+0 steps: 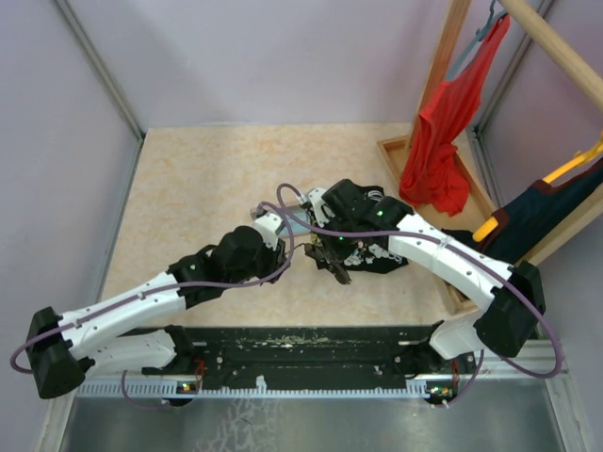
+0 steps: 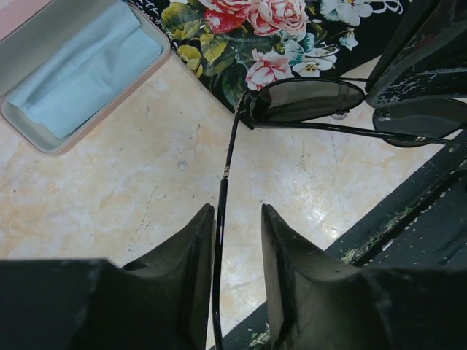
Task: Organize the sunglasses
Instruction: Fold the sunglasses at the center of the board.
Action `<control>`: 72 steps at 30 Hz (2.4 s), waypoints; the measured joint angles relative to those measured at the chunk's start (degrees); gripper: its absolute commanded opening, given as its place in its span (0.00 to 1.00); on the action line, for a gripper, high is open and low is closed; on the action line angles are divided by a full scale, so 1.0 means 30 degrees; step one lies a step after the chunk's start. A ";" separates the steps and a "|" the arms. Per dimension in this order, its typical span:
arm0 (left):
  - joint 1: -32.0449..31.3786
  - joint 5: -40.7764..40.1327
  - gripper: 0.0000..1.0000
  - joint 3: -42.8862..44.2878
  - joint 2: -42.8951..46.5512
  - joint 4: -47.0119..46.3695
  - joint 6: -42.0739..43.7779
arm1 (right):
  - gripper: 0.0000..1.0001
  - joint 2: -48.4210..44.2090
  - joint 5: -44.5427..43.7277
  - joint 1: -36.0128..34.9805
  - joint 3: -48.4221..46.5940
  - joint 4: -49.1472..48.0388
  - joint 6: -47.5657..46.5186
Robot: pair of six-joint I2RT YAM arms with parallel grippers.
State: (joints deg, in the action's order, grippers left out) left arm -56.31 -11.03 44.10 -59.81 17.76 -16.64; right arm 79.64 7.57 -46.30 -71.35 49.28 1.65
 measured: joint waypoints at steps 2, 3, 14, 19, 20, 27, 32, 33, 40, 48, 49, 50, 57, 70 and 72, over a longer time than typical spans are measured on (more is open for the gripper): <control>-0.0036 -0.0022 0.48 0.0000 0.0248 -0.0015 -0.0204 | 0.00 0.0000 -0.0022 -0.0007 0.0000 -0.0022 0.0029; -0.0058 -0.0029 0.49 0.0000 0.0430 -0.0036 -0.0379 | 0.00 0.0000 -0.0066 -0.0007 0.0007 -0.0058 0.0073; -0.0073 -0.1297 0.59 0.0007 0.4437 0.0168 -0.2178 | 0.00 -0.1304 -0.1785 -0.0007 0.1406 -0.1224 0.0517; 0.0000 -0.3096 0.47 0.0015 0.5056 0.0882 -0.2528 | 0.00 -0.2659 -0.2463 -0.0007 0.2616 -0.1960 0.0525; 0.0073 -0.3359 0.46 0.0015 0.4838 0.1100 -0.2543 | 0.00 -0.2943 -0.2463 -0.0007 0.2812 -0.2127 0.0525; 0.0197 -0.3381 0.38 0.0000 0.2426 0.1887 -0.2681 | 0.00 -0.4226 -0.1996 -0.0007 0.3300 -0.2827 0.0444; 0.0197 -0.2739 0.34 -0.0080 0.2273 0.1741 -0.2565 | 0.00 -0.4211 -0.1763 -0.0007 0.3555 -0.3155 0.0444; 0.0197 -0.2652 0.33 -0.0080 0.2259 0.1719 -0.2477 | 0.00 -0.4197 -0.1763 -0.0007 0.3555 -0.3198 0.0459; 0.0197 -0.1865 0.29 -0.0080 0.1129 0.1654 -0.1654 | 0.00 -0.3898 -0.1749 -0.0007 0.3555 -0.3730 0.0882; 0.0197 -0.0794 0.25 -0.0080 -0.0066 0.1260 -0.1581 | 0.00 -0.3038 -0.1559 -0.0007 0.3534 -0.4401 0.1778; 0.0197 -0.0663 0.25 -0.0073 -0.0197 0.1173 -0.1581 | 0.00 -0.2980 -0.1552 -0.0022 0.3534 -0.4452 0.1909; 0.0197 -0.0503 0.24 -0.0066 -0.0357 0.1056 -0.1581 | 0.00 -0.2907 -0.1545 -0.0029 0.3534 -0.4510 0.2062; 0.0182 0.0066 0.19 0.0087 -0.1821 0.0474 -0.1574 | 0.00 -0.2375 -0.1712 -0.0714 0.3344 -0.4692 0.3548; 0.0095 0.0481 0.11 0.0393 -0.2936 -0.0015 -0.1501 | 0.00 -0.2120 -0.2346 -0.1800 0.2747 -0.5472 0.6550; 0.0051 0.0495 0.12 0.0401 -0.2943 -0.0080 -0.1501 | 0.00 -0.2120 -0.2346 -0.1887 0.2747 -0.5727 0.6863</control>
State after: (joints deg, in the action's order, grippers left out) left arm -56.16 -9.54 45.30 -68.64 17.52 -21.15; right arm 73.28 0.54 -51.96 -63.11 32.10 22.24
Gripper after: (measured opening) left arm 0.114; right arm 0.010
